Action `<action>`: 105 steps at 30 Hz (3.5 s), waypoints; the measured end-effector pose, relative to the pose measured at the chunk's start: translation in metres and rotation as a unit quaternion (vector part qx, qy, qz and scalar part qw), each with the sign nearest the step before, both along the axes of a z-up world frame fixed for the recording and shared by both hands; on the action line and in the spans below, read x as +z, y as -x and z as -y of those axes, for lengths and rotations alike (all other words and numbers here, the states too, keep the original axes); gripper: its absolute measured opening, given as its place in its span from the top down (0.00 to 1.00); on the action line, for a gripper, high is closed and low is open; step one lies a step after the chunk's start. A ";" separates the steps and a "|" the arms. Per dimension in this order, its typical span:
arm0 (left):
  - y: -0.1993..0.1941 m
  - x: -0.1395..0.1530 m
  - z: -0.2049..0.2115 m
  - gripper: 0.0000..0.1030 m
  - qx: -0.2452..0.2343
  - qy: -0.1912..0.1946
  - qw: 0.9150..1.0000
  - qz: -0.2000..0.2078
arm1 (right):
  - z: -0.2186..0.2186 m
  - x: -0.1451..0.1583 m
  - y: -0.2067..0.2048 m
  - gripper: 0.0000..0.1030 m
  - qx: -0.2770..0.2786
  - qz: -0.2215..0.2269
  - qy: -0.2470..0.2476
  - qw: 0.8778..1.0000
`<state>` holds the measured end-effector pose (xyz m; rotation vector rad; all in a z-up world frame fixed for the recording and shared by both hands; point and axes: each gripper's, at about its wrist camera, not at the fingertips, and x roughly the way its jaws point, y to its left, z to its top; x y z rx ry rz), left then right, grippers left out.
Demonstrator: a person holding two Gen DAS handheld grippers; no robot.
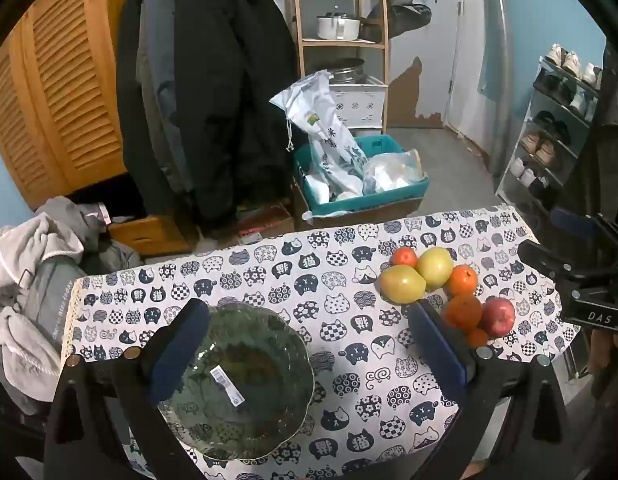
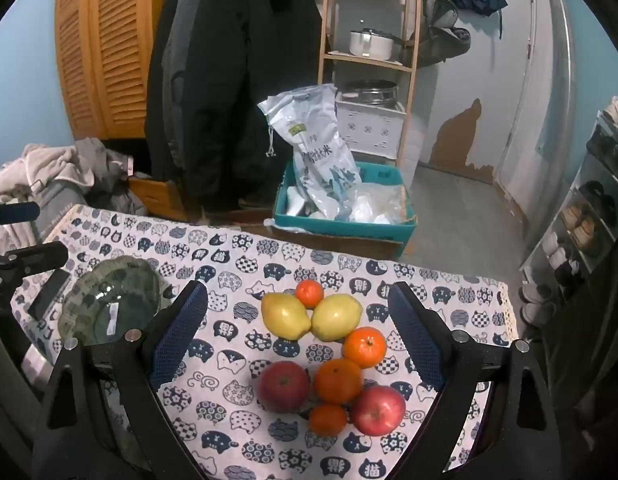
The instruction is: Organize fruits
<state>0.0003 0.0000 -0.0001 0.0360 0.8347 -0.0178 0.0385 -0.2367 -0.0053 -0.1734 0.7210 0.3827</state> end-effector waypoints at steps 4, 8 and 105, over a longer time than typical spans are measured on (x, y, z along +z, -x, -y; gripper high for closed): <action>0.000 0.001 0.000 0.02 -0.001 0.002 1.000 0.002 | 0.000 0.000 0.000 0.13 -0.001 0.000 0.000 1.000; 0.003 -0.002 0.002 0.02 -0.004 0.004 1.000 0.007 | 0.000 0.000 0.000 0.13 0.000 -0.001 0.000 1.000; 0.009 -0.004 0.001 0.02 -0.008 0.005 1.000 0.009 | 0.010 0.009 -0.001 0.13 -0.004 0.001 0.000 1.000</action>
